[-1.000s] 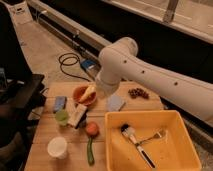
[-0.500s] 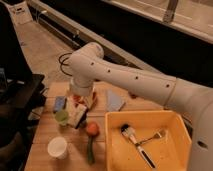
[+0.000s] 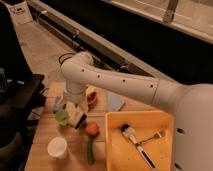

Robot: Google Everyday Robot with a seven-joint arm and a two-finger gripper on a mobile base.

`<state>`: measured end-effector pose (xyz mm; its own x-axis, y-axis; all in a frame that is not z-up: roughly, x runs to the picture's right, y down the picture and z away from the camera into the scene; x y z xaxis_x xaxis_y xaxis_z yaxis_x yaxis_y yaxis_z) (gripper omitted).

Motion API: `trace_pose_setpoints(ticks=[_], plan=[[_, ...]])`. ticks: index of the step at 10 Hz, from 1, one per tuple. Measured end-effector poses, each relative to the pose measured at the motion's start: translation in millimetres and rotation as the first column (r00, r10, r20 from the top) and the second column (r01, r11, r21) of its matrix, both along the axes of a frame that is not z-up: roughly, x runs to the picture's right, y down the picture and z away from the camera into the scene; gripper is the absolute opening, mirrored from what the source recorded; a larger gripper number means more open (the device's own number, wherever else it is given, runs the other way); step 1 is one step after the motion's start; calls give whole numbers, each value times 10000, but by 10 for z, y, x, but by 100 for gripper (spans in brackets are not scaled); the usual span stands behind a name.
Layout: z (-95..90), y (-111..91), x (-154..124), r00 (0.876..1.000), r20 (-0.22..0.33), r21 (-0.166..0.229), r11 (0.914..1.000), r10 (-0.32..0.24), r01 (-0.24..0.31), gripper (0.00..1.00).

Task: Wipe tray with eraser

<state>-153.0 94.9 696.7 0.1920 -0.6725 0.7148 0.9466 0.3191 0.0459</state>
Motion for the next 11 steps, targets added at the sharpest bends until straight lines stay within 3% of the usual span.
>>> trace_pose_setpoints(ticks=[5,9,11], plan=[[20,-24,12,10000,-32,-43,10000,90,-90,80],[450,88,164,9994,-4,-765,9964,356,-355,80],[581,125,189,9990,-89,-1000,9940,428,-434,80]])
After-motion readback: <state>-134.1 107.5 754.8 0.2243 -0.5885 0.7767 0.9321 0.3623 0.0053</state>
